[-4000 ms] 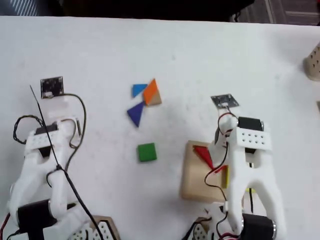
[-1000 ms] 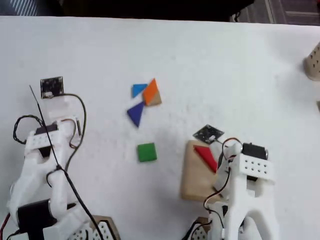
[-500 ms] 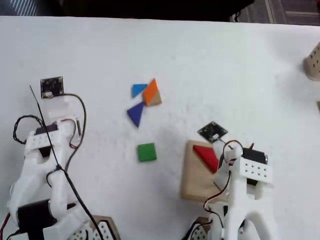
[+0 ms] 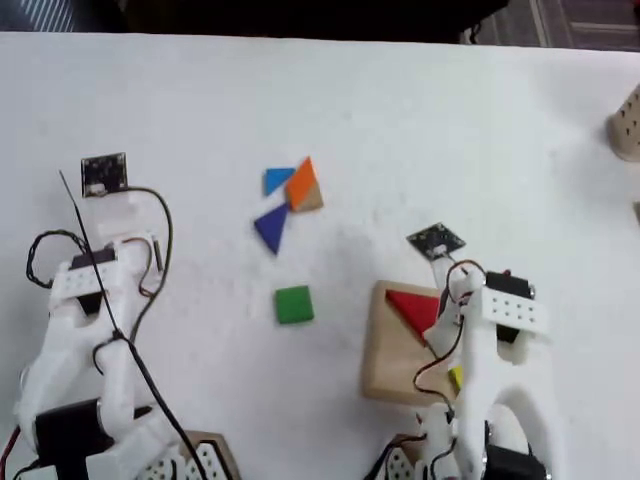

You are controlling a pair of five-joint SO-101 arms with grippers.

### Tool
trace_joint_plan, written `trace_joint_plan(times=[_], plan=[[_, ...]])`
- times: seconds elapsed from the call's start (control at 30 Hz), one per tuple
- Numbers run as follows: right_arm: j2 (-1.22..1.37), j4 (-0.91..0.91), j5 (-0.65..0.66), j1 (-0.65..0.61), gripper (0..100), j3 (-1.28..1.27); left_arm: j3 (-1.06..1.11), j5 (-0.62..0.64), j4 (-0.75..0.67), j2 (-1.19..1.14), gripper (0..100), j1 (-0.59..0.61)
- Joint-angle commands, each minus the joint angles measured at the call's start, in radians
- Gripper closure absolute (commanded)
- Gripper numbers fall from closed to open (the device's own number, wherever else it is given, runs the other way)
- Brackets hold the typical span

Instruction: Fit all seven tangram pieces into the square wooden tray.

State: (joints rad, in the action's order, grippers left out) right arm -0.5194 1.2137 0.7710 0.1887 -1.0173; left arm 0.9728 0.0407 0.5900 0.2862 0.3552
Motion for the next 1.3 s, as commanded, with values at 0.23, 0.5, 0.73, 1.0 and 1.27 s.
trace_joint_plan(times=[0.23, 0.5, 0.73, 1.0, 1.27], plan=[[-0.182, 0.039, -0.025, 0.236, 98.1, 0.158, -0.046, -0.008, -0.046, 0.005, 98, 0.01], [-0.031, -0.14, -0.129, 0.335, 98.1, 0.14, -0.044, -0.008, -0.046, 0.005, 98, 0.01], [0.242, -0.242, -0.169, 0.321, 98.1, 0.206, -0.044, -0.008, -0.046, 0.005, 98, 0.01], [0.337, -0.166, -0.242, 0.176, 98.1, 0.253, -0.044, -0.008, -0.046, 0.005, 98, 0.01], [0.234, -0.122, -0.262, 0.148, 98.1, 0.253, -0.048, -0.008, -0.046, 0.005, 98, 0.01]])
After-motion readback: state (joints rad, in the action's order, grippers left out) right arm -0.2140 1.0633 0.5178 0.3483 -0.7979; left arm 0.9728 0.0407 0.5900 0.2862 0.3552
